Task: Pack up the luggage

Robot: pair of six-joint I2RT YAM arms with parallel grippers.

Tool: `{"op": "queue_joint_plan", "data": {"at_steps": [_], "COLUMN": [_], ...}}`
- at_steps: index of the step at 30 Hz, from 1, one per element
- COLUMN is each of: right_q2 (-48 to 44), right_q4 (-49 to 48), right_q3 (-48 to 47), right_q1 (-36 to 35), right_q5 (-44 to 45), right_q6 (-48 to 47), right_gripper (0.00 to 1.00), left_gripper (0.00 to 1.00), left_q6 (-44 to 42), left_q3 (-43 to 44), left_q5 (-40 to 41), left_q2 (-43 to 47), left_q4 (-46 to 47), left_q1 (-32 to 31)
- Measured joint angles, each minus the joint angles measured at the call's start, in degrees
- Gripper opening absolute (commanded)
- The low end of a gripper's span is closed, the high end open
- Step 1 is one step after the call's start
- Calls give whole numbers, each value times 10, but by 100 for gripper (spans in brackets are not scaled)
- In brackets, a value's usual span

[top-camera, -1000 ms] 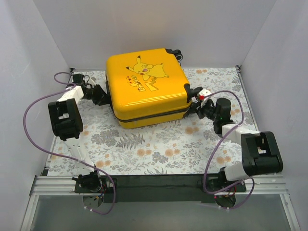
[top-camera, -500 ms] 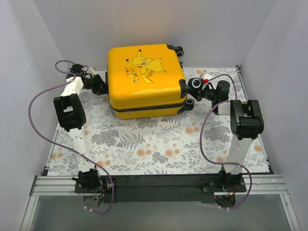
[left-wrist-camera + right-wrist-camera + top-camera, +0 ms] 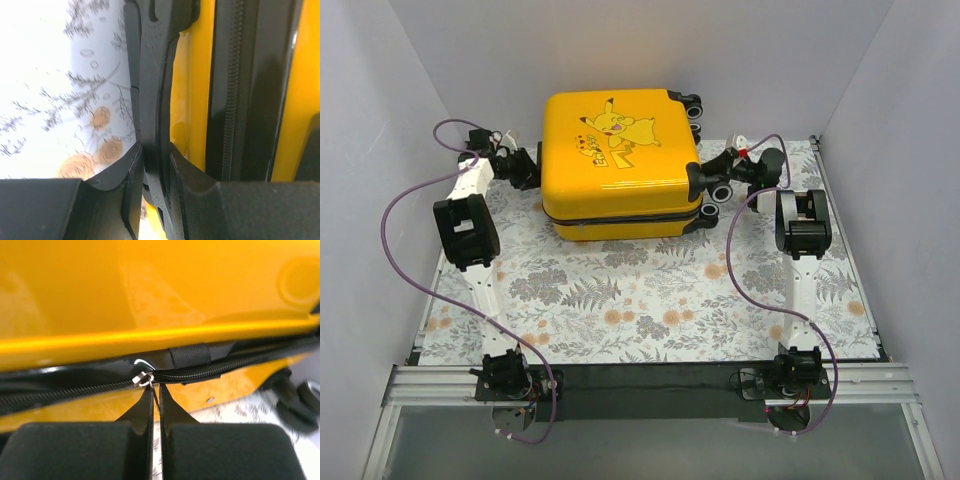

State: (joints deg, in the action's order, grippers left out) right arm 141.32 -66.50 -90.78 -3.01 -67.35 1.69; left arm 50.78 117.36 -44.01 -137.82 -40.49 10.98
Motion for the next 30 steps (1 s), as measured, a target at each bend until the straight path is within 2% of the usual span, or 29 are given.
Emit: {"op": "queue_joint_plan", "data": {"at_steps": [1, 4, 5, 6, 8, 10, 15, 19, 22, 24, 26, 28, 30], "right_q2": [17, 44, 45, 45, 41, 26, -26, -70, -99, -122, -142, -164, -183], "right_q4": [-2, -9, -11, -12, -29, -46, -70, -71, -71, -70, -69, -70, -69], "right_q3": [-28, -76, -77, -76, -59, -22, 86, 159, 205, 238, 267, 299, 326], "right_q1": [0, -3, -4, -6, -11, -22, -63, -87, -99, -107, -115, -125, -137], "right_q5": [-18, -52, -53, -53, -39, -5, 114, 180, 217, 236, 241, 243, 244], "right_q6": [3, 10, 12, 14, 16, 18, 24, 28, 30, 31, 31, 32, 33], "right_gripper": [1, 1, 1, 1, 1, 1, 1, 1, 1, 1, 1, 1, 1], "left_gripper": [30, 44, 53, 57, 71, 75, 77, 77, 75, 75, 77, 79, 82], "left_q6": [2, 6, 13, 21, 38, 47, 42, 17, -27, -79, -172, -276, -391], "left_q3": [-8, -55, -76, -91, -121, -133, -142, -196, -220, -220, -210, -195, -191], "left_q5": [0, 10, 14, 14, 18, 18, 41, 57, 36, -1, -40, -60, -64], "left_q2": [4, 25, 34, 40, 53, 58, 101, 216, 302, 351, 389, 406, 416], "left_q4": [15, 82, 111, 129, 168, 187, 240, 335, 378, 379, 328, 251, 165], "left_q1": [1, 7, 12, 17, 30, 46, 101, 137, 140, 123, 86, 27, -59]}}
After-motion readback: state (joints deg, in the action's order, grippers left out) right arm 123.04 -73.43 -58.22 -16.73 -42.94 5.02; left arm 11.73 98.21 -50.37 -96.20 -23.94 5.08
